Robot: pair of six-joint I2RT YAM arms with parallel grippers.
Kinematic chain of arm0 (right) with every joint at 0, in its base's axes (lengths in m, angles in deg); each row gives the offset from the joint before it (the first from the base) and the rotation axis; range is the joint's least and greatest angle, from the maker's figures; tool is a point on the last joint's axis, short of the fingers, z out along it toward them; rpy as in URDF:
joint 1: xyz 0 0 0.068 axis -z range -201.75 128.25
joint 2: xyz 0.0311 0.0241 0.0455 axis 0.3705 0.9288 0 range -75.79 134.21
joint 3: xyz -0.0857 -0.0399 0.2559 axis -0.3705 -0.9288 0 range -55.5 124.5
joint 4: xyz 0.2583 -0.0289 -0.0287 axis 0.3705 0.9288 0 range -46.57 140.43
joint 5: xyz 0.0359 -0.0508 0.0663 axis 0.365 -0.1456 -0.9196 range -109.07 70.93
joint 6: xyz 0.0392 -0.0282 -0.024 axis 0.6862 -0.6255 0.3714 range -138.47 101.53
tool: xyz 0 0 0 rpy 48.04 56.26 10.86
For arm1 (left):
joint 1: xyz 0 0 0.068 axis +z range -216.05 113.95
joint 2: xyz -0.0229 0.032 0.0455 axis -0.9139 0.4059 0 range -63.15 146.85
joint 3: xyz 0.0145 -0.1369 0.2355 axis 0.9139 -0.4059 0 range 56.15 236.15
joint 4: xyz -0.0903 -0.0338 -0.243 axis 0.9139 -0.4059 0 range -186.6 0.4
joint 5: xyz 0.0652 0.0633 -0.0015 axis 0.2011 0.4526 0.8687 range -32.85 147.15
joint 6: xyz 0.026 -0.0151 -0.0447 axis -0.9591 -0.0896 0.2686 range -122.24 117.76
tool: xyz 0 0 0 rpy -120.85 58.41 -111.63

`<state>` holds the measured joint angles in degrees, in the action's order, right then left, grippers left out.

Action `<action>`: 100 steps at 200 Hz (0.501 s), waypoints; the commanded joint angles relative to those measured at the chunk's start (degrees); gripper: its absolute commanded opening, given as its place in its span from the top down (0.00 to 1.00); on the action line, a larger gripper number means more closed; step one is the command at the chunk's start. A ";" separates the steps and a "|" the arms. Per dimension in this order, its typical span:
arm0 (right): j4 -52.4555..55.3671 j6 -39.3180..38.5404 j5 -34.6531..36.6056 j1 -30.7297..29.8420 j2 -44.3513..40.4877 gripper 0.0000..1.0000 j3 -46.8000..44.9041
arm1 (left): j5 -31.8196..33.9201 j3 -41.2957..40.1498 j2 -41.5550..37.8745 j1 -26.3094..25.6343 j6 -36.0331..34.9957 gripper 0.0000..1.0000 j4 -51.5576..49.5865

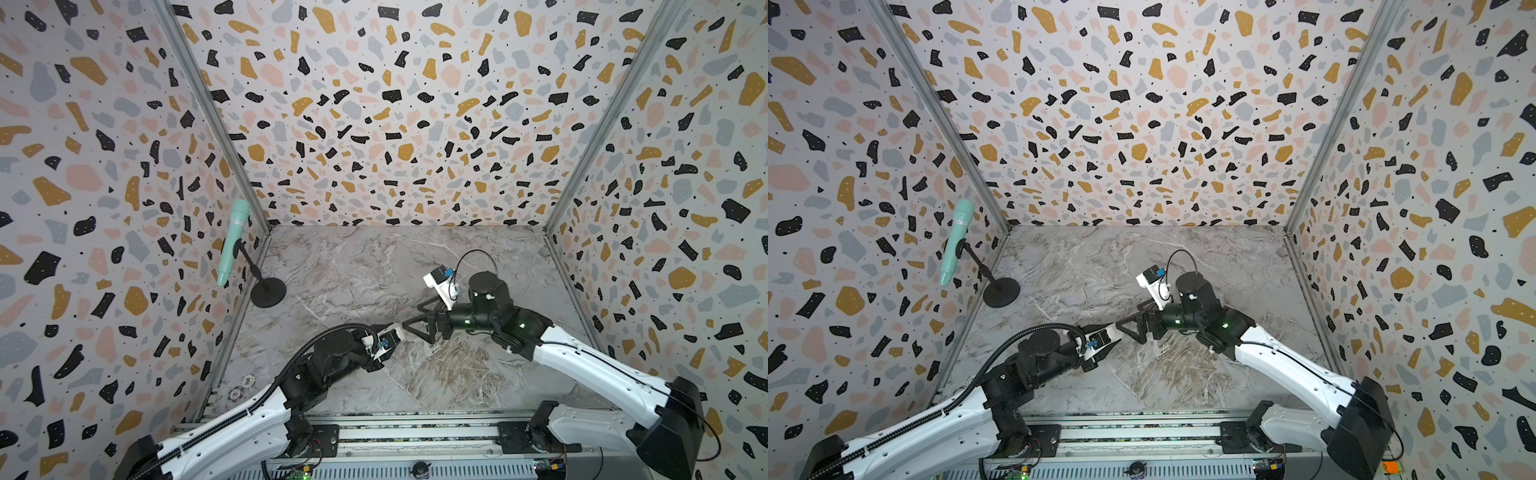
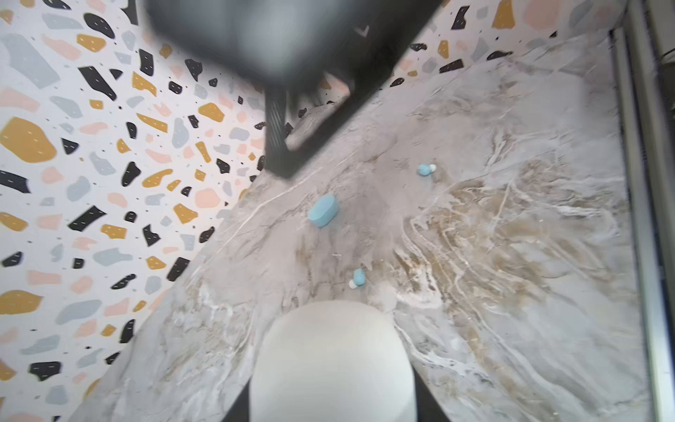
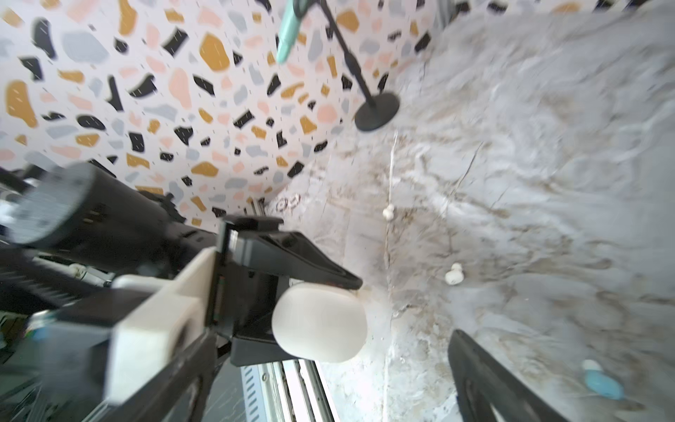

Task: Insert wireless bluetooth earbuds into charging case
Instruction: Pass the charging case, then open the charging case.

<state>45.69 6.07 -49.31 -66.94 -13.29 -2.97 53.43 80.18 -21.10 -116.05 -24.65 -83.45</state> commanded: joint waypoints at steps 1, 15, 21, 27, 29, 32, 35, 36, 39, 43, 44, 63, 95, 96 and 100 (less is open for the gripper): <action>-5.14 -0.97 -1.13 -0.16 -5.79 0.01 -3.65 | -5.66 1.47 -2.00 -0.08 7.21 1.00 -1.23; -8.97 -1.91 -2.23 -0.81 -8.27 0.01 -6.94 | -7.58 2.22 -2.72 0.06 9.54 1.00 -2.34; -9.73 -2.83 -2.24 -1.62 -9.05 0.01 -7.95 | -8.31 2.54 -3.11 0.08 10.33 1.00 -2.80; -9.55 -4.24 -2.21 -2.63 -9.44 0.01 -8.36 | -9.22 2.76 -3.39 0.08 10.78 1.00 -3.06; -9.40 -4.69 -2.15 -3.04 -9.49 0.01 -8.44 | -9.60 2.77 -3.53 0.14 11.05 1.00 -3.01; -9.04 -5.52 -2.07 -3.84 -9.51 0.01 -8.45 | -10.03 2.77 -3.62 0.16 11.62 1.00 -2.76; -8.57 -6.39 -1.76 -4.59 -9.45 0.01 -8.42 | -10.39 2.73 -3.76 0.31 12.43 1.00 -2.47; -8.40 -6.67 -1.67 -4.88 -9.39 0.01 -8.37 | -10.49 2.71 -3.79 0.32 12.72 1.00 -2.33; -7.85 -7.57 -1.34 -5.83 -9.21 0.01 -8.22 | -10.97 2.69 -3.83 0.39 13.37 1.00 -2.10; -6.94 -8.72 -0.74 -7.12 -8.85 0.01 -8.03 | -11.78 2.69 -3.89 0.61 14.09 1.00 -1.77; -6.75 -9.03 -0.59 -7.42 -8.78 0.01 -7.96 | -12.03 2.69 -3.85 0.65 14.25 1.00 -1.65; -3.04 -13.03 2.88 -12.98 -6.89 0.02 -6.64 | -17.65 3.59 -2.62 2.03 15.43 1.00 -2.59; -3.39 -14.84 9.30 -17.16 -6.84 0.02 -8.23 | -28.95 4.80 0.16 5.21 16.14 1.00 -2.73; -3.40 -14.86 9.35 -17.23 -6.85 0.02 -8.28 | -29.13 4.80 0.20 5.28 16.11 1.00 -2.73; -3.42 -14.98 9.71 -17.32 -6.94 0.02 -8.39 | -29.54 4.80 0.34 5.34 15.98 1.00 -2.81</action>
<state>41.89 -5.32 -44.96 -83.11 -19.26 -11.45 33.78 83.17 -21.65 -112.11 -10.54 -87.32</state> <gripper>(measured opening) 0.983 0.433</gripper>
